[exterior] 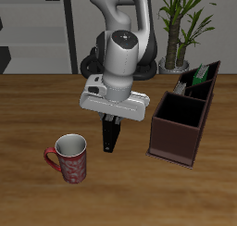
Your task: Place the yellow book into the left desk caddy's front compartment and place the green book into the left desk caddy's left compartment and place the black book into the left desk caddy's back compartment
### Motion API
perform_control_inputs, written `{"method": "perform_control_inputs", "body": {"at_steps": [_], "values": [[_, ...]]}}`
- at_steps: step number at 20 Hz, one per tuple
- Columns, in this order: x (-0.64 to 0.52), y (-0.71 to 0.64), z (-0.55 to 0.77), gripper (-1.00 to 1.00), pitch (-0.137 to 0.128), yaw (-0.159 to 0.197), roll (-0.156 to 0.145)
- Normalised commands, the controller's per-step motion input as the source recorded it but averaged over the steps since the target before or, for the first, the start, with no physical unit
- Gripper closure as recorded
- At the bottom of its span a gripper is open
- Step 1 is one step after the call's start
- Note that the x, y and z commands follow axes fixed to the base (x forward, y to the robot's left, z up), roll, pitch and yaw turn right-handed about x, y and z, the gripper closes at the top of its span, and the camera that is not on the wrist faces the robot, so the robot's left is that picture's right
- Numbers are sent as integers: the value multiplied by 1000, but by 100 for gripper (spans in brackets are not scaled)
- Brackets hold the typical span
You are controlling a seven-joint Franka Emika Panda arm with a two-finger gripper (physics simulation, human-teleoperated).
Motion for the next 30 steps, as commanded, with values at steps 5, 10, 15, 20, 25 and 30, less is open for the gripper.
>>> {"method": "perform_control_inputs", "body": {"at_steps": [5, 10, 15, 20, 25, 30], "values": [[-505, 348, 374, 100, -98, -67, -12], [-638, 547, 222, 100, -117, 4, 38], [-436, 238, 56, 100, -54, -22, 10], [-515, 156, 38, 100, -25, -53, 35], [-610, 166, 188, 100, -90, -3, 25], [-370, 168, 157, 100, -55, -12, 30]]}}
